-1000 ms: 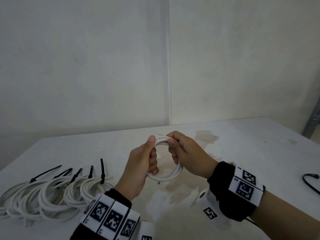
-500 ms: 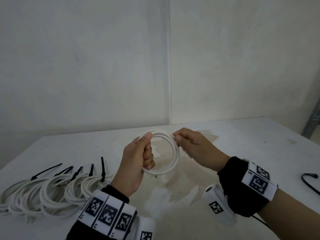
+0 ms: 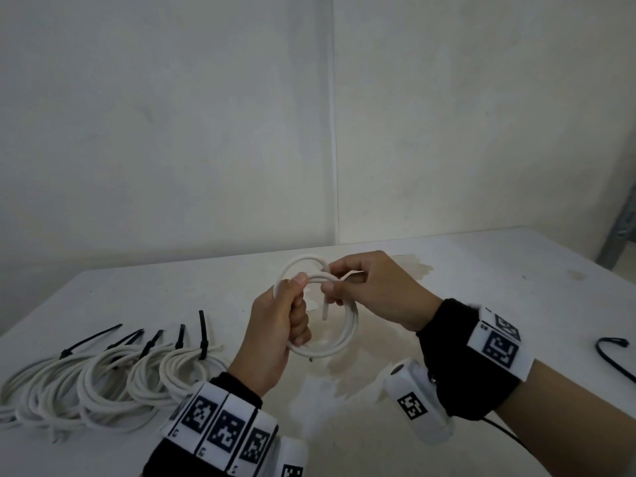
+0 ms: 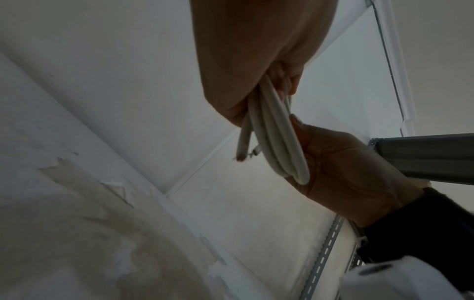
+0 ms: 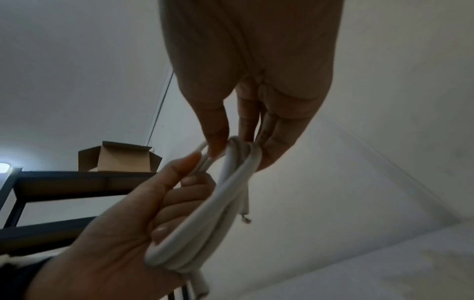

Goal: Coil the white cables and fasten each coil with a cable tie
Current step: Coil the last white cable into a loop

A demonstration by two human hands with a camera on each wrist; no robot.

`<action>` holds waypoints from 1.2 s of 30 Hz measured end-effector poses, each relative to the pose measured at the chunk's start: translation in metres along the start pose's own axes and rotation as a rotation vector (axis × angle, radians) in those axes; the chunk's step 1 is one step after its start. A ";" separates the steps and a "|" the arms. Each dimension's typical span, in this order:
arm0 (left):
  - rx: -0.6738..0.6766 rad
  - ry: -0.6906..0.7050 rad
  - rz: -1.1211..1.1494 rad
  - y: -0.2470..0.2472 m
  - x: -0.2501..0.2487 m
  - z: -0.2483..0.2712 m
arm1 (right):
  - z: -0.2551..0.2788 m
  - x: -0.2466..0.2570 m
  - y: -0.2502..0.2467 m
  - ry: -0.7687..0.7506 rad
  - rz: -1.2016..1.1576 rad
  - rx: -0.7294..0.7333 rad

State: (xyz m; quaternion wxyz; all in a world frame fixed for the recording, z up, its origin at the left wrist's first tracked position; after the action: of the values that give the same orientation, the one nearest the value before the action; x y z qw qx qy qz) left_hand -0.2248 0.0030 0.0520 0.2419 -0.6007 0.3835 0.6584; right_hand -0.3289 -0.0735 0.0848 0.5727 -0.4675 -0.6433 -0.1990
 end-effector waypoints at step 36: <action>-0.121 0.071 0.042 -0.017 -0.010 -0.016 | 0.020 -0.025 0.009 -0.051 0.439 0.158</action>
State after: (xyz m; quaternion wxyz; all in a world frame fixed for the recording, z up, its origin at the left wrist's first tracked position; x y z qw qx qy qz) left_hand -0.2004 0.0012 0.0584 0.1775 -0.6289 0.3638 0.6638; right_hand -0.3353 -0.0628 0.0539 0.6206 -0.5547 -0.5541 -0.0070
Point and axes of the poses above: each hand's wrist, its own z-axis away from the middle knuckle, its own y-axis out of the palm, x = y × z, the point moved 7 cm from there along -z, towards the middle knuckle, and after that the axes turned 11 degrees about -x, right-handed, at the moved point
